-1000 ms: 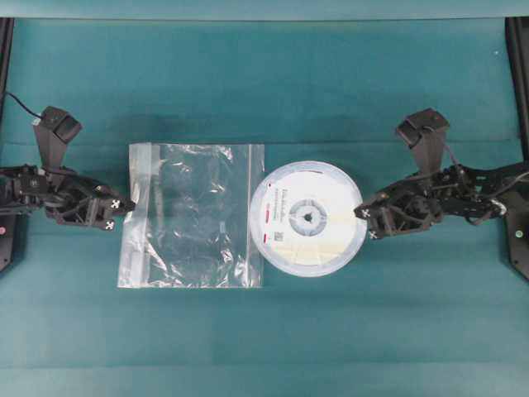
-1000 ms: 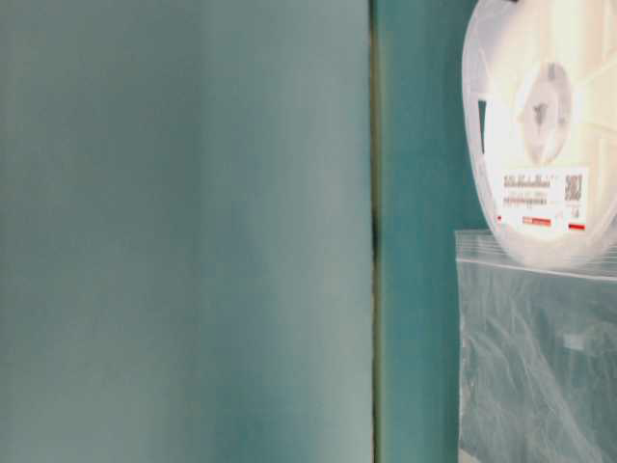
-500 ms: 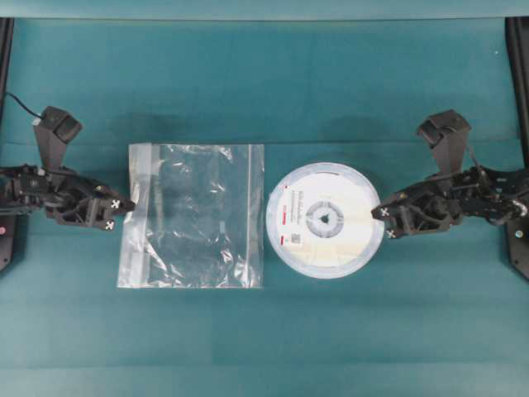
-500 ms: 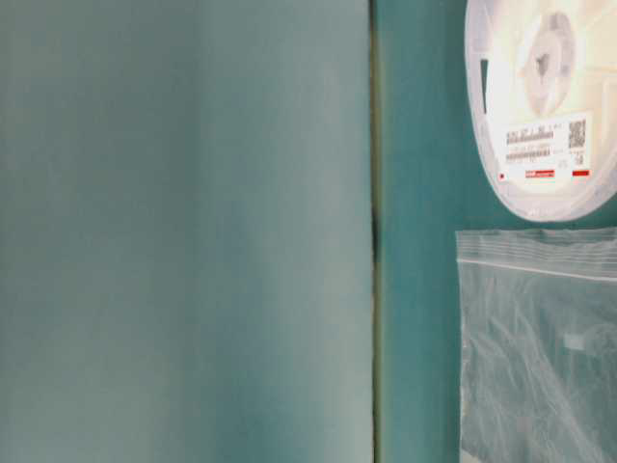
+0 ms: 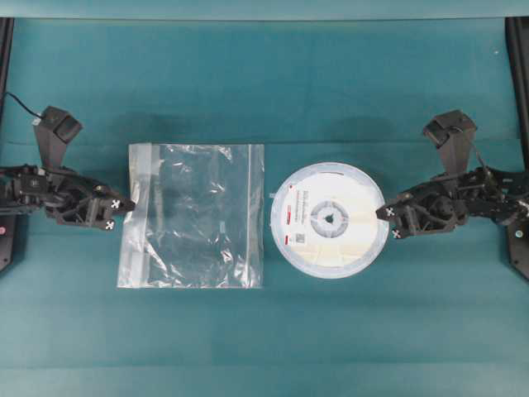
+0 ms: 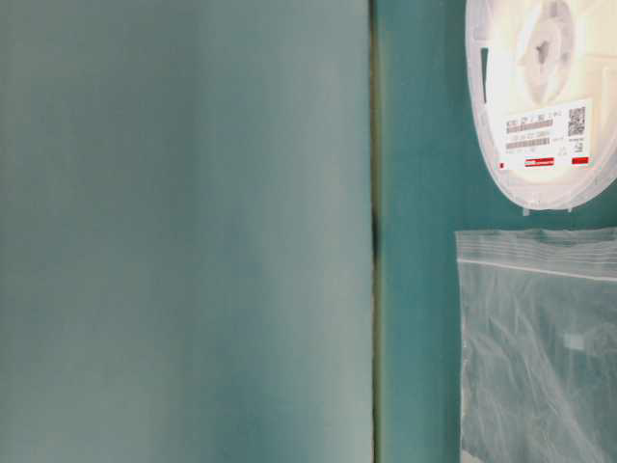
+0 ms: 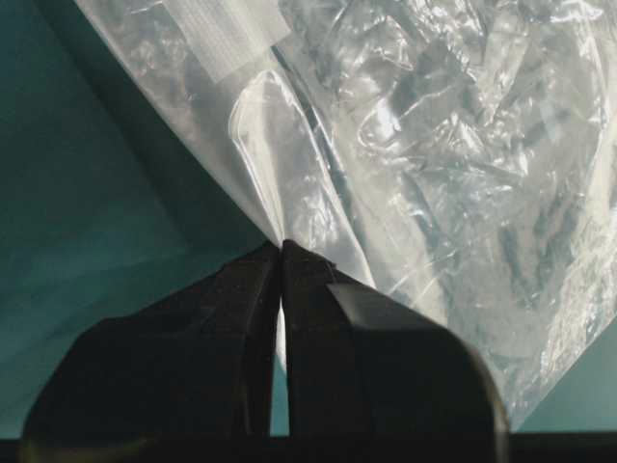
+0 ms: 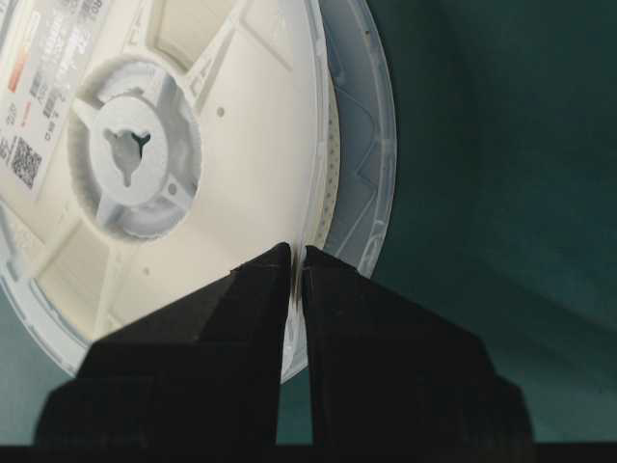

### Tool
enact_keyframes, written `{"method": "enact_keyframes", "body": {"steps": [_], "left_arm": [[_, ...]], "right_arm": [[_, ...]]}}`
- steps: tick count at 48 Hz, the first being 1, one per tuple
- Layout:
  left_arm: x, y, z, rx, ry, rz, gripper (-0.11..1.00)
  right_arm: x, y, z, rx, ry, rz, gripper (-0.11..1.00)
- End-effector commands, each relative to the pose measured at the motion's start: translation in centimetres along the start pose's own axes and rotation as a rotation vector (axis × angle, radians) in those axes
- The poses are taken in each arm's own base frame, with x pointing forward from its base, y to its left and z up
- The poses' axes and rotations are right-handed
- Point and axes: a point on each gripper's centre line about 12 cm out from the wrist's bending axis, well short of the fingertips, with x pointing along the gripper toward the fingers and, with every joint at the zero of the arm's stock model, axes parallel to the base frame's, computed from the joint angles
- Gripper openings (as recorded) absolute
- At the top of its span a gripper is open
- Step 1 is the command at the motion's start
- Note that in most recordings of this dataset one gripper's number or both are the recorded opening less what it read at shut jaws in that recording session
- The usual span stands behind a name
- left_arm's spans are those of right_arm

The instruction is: Take out the reel from the clear zip bag.

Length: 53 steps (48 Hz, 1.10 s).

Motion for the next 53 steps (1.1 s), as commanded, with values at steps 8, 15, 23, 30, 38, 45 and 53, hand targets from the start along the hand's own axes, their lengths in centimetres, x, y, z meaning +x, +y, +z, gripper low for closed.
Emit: {"method": "enact_keyframes", "body": {"steps": [8, 15, 23, 30, 38, 45, 53], "left_arm": [[0.1, -0.56, 0.33, 0.004, -0.01, -0.017, 0.02], [0.1, -0.56, 0.33, 0.004, -0.01, -0.017, 0.02], [0.1, -0.56, 0.33, 0.004, -0.01, -0.017, 0.02], [0.1, -0.56, 0.33, 0.004, -0.01, -0.017, 0.02], [0.13, -0.66, 0.4, 0.004, -0.012, -0.02, 0.02], [0.16, -0.76, 0.47, 0.004, -0.013, -0.022, 0.02], [0.16, -0.76, 0.47, 0.004, -0.013, -0.022, 0.02]], "right_arm": [[-0.09, 0.25, 0.13, 0.007, -0.007, 0.011, 0.09], [-0.09, 0.31, 0.16, 0.009, -0.008, 0.012, 0.09], [-0.01, 0.29, 0.15, 0.012, -0.007, 0.009, 0.09], [0.0, 0.33, 0.19, 0.024, -0.008, 0.009, 0.09], [0.0, 0.26, 0.2, 0.045, -0.008, 0.005, 0.09], [0.0, 0.22, 0.25, 0.061, -0.01, 0.002, 0.11], [-0.04, 0.27, 0.19, 0.062, -0.002, 0.001, 0.46]]}}
